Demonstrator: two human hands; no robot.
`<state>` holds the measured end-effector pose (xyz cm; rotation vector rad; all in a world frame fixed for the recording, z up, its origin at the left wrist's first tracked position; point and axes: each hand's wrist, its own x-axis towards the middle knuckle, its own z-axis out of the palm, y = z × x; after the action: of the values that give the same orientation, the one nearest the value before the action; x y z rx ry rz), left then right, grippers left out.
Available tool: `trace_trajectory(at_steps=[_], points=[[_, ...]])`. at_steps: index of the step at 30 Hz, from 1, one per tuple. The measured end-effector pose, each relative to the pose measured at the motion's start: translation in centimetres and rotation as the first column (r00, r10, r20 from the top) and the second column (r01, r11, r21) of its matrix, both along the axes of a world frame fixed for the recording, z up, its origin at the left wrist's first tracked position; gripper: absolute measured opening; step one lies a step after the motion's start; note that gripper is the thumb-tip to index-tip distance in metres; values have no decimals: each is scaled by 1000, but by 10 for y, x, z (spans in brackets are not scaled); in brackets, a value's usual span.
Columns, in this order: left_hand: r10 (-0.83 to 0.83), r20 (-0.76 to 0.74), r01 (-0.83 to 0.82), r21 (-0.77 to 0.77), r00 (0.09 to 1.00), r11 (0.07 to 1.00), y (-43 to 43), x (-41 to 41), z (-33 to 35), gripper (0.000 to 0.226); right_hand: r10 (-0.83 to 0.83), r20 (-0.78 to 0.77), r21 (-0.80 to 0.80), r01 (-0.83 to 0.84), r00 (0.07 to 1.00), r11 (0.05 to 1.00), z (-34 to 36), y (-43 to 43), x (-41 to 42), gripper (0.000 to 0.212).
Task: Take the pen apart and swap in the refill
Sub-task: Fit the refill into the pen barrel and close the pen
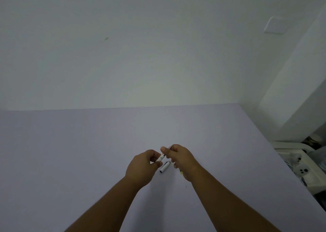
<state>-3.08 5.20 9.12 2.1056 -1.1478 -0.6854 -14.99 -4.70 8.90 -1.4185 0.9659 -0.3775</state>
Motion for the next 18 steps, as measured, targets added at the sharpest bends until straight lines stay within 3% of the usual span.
trace_trajectory(at_steps=[2,3,5,8,12,18], points=[[9,-6,-9,-1,1000,1000,0,1,1,8,28,93,43,-32,995,999,-1,-1,-2,4],[10,-6,-10,-2,1000,1000,0,1,2,7,28,123,48,-34,992,998,0,-1,-3,5],[6,1,-6,-3,1000,1000,0,0,3,7,11,83,28,-14,996,1000,2,0,-2,6],[2,3,-2,-4,1000,1000,0,-2,3,7,-14,-14,-6,14,1000,1000,4,0,-1,22],[9,7,-9,7,1000,1000,1,-2,4,7,37,123,38,-42,992,998,4,-1,-6,7],[-2,7,2,10,1000,1000,2,-5,5,7,5,5,-24,-5,1000,1000,6,2,-5,19]])
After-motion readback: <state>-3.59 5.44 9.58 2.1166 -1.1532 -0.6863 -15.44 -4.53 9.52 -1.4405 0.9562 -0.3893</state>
